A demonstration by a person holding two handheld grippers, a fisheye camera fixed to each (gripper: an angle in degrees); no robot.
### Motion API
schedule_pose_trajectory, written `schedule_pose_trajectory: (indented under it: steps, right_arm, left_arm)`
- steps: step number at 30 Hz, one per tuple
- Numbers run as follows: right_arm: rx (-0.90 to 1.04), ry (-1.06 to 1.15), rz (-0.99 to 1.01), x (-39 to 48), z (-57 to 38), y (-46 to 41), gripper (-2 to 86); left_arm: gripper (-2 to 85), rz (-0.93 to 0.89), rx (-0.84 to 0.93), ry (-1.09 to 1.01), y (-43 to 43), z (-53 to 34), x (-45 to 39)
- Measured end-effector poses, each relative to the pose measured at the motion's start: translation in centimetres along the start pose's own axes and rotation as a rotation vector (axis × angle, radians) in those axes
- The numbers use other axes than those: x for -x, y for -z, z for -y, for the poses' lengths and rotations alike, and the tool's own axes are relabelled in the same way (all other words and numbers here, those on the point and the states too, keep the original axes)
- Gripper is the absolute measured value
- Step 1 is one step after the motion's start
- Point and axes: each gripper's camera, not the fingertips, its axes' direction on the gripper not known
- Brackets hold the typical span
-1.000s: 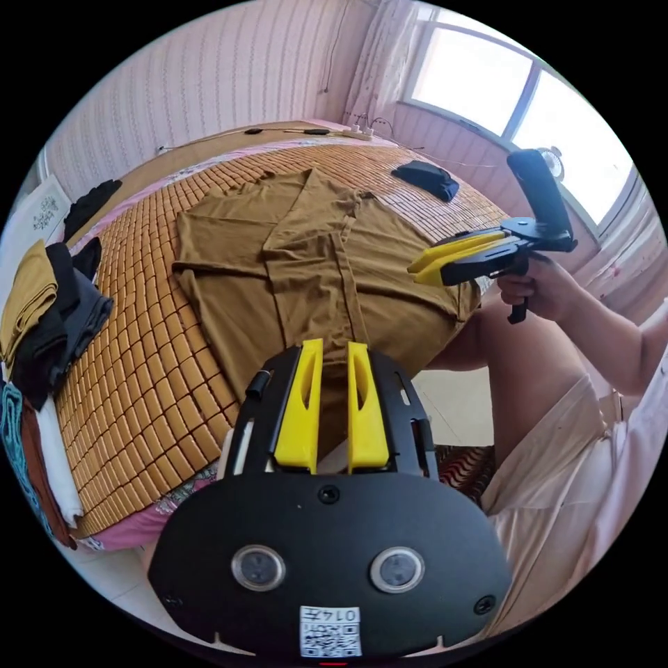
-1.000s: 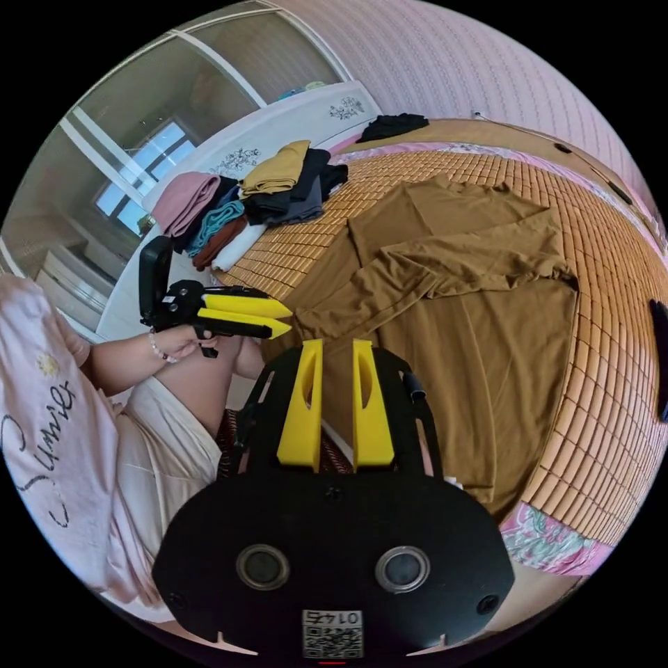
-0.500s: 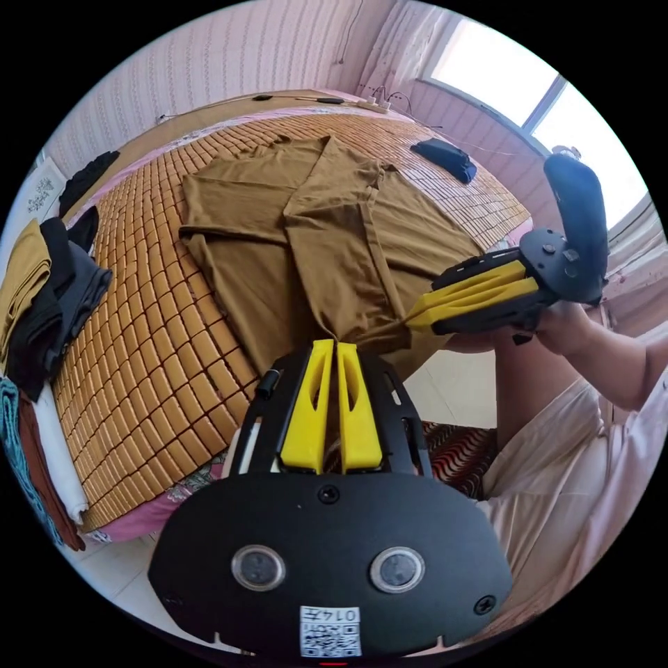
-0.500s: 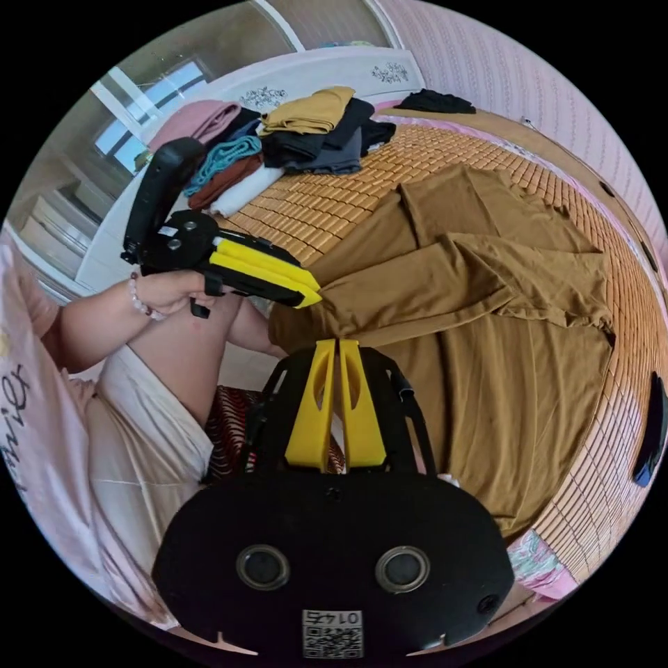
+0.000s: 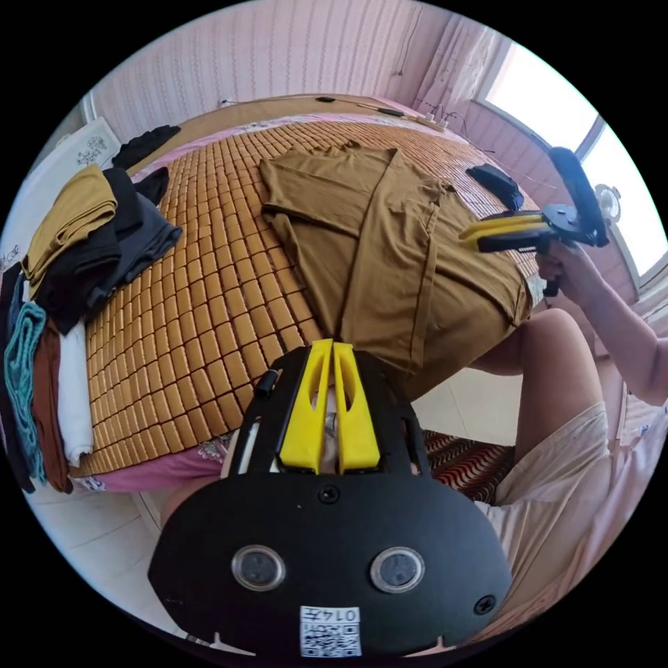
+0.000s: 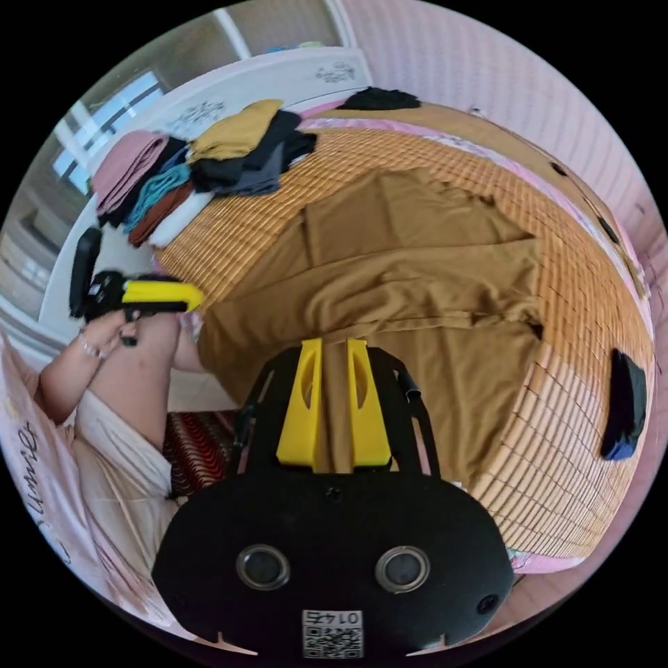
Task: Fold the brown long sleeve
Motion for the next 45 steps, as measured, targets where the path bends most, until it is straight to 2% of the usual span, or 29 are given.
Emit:
schedule_pose_trajectory:
  steps: [4, 6, 10, 15, 22, 27, 31, 34, 37, 39, 45]
  right_arm:
    - [-0.067, -0.283, -0.103, -10.4, 2.5, -0.1, 7.4]
    - [-0.052, -0.432, -0.113, -15.7, 3.5, -1.5, 7.8]
    - [-0.005, -0.541, -0.080, -20.2, 4.2, -4.2, 5.3]
    - [-0.006, -0.465, -0.111, -22.1, 4.6, -2.9, 0.8]
    - [-0.020, -0.475, -0.082, -26.9, 3.9, -0.5, -0.3]
    - [0.110, -0.428, -0.083, -29.1, 4.5, -3.0, -0.3]
    - [0.104, -0.387, -0.092, -30.0, 4.1, -1.7, 0.2]
    - [0.094, -0.377, -0.135, -31.5, 3.5, 0.5, 1.2]
    - [0.026, -0.297, -0.183, -31.7, 4.0, 2.3, 3.3]
    - [-0.014, -0.263, -0.179, -31.9, 5.3, 2.2, 7.1]
    - [-0.039, -0.246, -0.135, -33.3, 9.2, -0.6, 13.8]
  left_arm:
    - [-0.9, -0.163, -0.102, -0.065, 1.1, 0.0, -1.0]
    - [-0.9, -0.214, -0.032, -0.096, -0.4, 0.6, -1.9]
    - [-0.6, -0.178, 0.062, -0.126, -2.4, 1.3, -2.3]
    - [-0.5, -0.186, 0.061, -0.141, -2.5, 1.4, -1.4]
    - [-0.8, -0.173, 0.055, -0.173, -1.6, 1.9, -0.8]
    - [-0.8, -0.203, 0.059, -0.161, -1.0, 2.4, 0.2]
    - [-0.2, -0.244, 0.080, -0.161, -0.2, 2.7, 1.0]
    - [0.4, -0.297, 0.045, -0.113, 1.9, 3.2, 3.2]
    - [1.1, -0.307, -0.070, -0.049, 4.4, 5.1, 7.1]
    - [1.9, -0.258, -0.154, -0.017, 5.1, 8.3, 10.7]
    - [6.4, -0.157, -0.234, 0.094, 2.9, 18.7, 16.2]
